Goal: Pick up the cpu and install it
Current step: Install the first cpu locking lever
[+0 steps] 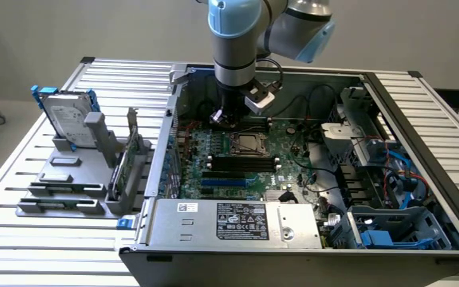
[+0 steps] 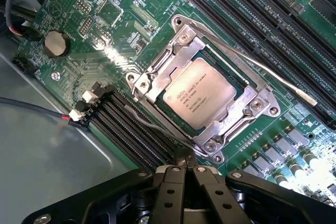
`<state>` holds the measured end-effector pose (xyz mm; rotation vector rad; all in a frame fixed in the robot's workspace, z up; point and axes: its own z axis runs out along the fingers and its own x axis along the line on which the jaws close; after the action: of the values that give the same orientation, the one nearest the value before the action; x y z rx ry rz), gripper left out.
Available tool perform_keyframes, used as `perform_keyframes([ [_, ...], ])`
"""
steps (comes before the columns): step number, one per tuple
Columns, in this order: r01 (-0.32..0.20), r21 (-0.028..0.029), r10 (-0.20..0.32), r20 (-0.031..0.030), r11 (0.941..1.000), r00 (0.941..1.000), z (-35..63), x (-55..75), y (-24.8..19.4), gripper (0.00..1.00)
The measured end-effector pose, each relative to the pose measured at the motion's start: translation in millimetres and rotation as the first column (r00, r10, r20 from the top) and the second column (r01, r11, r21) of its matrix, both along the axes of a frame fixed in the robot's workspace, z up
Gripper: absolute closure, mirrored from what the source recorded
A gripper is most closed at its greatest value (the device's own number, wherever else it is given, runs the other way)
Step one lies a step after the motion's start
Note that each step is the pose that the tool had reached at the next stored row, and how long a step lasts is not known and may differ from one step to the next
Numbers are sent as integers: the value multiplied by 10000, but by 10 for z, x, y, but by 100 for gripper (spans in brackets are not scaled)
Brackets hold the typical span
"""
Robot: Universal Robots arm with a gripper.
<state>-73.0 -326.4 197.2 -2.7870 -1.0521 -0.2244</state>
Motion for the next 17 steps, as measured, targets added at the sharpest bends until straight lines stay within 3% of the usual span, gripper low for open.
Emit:
perform_keyframes([
  [7,136,-86,-136,1,9999,9999,0,0,0,89],
  [17,257,-145,-257,-1,9996,9997,7,-1,1,89],
])
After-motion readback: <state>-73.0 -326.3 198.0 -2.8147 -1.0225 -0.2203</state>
